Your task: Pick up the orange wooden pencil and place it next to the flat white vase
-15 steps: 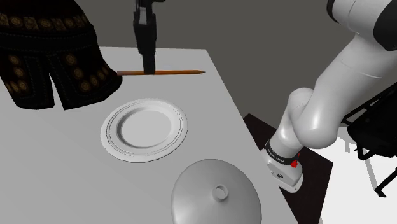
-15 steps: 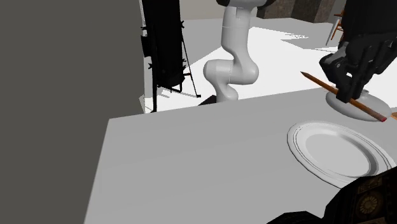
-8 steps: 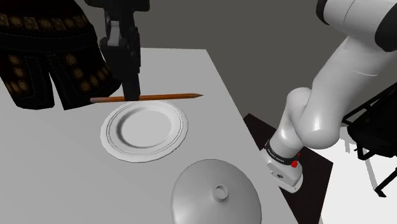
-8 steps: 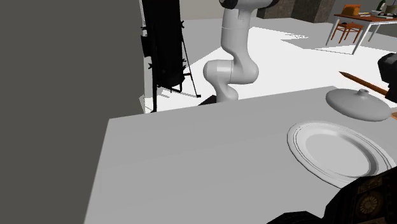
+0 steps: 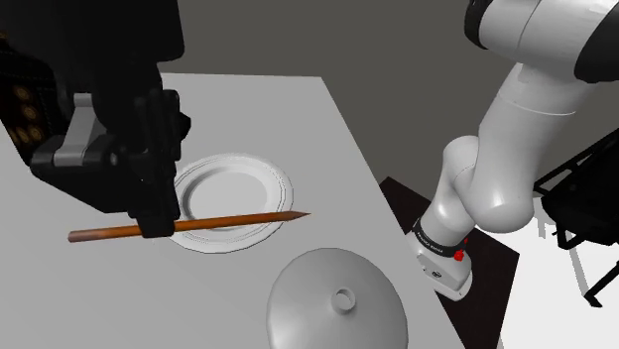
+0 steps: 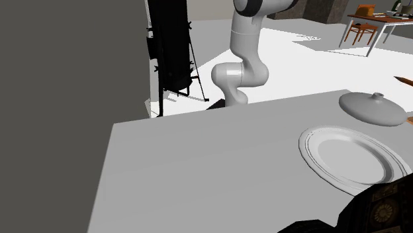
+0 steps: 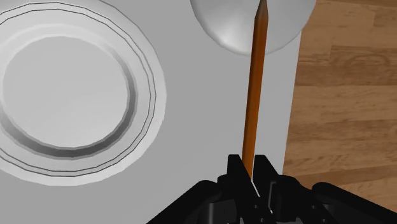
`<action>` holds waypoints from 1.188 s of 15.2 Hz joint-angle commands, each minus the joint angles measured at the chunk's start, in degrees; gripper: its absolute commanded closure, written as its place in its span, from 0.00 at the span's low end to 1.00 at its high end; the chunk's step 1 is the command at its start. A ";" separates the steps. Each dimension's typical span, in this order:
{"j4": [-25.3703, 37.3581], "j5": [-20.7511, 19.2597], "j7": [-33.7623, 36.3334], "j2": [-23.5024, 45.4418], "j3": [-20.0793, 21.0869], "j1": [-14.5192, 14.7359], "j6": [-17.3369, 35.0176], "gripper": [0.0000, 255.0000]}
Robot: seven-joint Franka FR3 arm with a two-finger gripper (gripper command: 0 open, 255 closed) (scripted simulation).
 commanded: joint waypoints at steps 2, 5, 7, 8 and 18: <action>-2.69 0.28 -0.15 -0.67 0.07 0.04 2.12 1.00; -6.15 0.77 -0.92 -1.64 -0.06 -0.19 4.62 1.00; -8.31 1.06 -1.40 -2.18 -0.13 -0.30 6.24 1.00; -9.35 1.19 -1.62 -2.42 -0.16 -0.34 7.04 1.00; -18.61 2.13 -3.59 -3.85 -0.27 -0.53 14.80 1.00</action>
